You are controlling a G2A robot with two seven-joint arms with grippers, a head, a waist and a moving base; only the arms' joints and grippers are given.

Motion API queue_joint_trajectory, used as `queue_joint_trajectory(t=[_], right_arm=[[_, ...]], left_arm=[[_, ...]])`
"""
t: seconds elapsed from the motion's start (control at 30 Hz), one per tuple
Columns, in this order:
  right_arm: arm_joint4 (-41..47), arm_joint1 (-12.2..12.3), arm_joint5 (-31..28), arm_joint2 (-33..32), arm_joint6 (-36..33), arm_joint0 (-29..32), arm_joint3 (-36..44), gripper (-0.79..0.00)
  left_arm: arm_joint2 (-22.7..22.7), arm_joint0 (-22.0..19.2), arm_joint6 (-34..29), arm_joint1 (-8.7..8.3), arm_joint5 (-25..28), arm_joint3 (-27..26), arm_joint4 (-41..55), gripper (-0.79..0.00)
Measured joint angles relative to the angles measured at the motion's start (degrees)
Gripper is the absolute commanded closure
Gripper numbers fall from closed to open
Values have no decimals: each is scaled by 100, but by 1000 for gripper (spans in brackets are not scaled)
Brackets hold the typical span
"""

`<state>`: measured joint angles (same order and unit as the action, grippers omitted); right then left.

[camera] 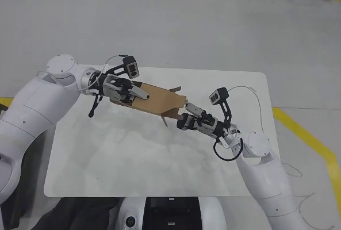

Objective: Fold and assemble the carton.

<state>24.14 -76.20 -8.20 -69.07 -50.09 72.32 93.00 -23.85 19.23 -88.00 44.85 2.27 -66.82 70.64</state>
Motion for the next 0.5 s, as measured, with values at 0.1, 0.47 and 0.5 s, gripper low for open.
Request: queue_joint_trajectory(t=[0.1, 0.47, 0.5], right_arm=[[0, 0, 0, 0, 0, 0, 0, -785], [0, 0, 0, 0, 0, 0, 0, -785], [0, 0, 0, 0, 0, 0, 0, -785]], left_arm=[[143, -110, 0, 6, -65, -60, -83, 0], [143, -110, 0, 5, -65, -61, -82, 0], [143, -110, 0, 5, -65, -61, -82, 0]])
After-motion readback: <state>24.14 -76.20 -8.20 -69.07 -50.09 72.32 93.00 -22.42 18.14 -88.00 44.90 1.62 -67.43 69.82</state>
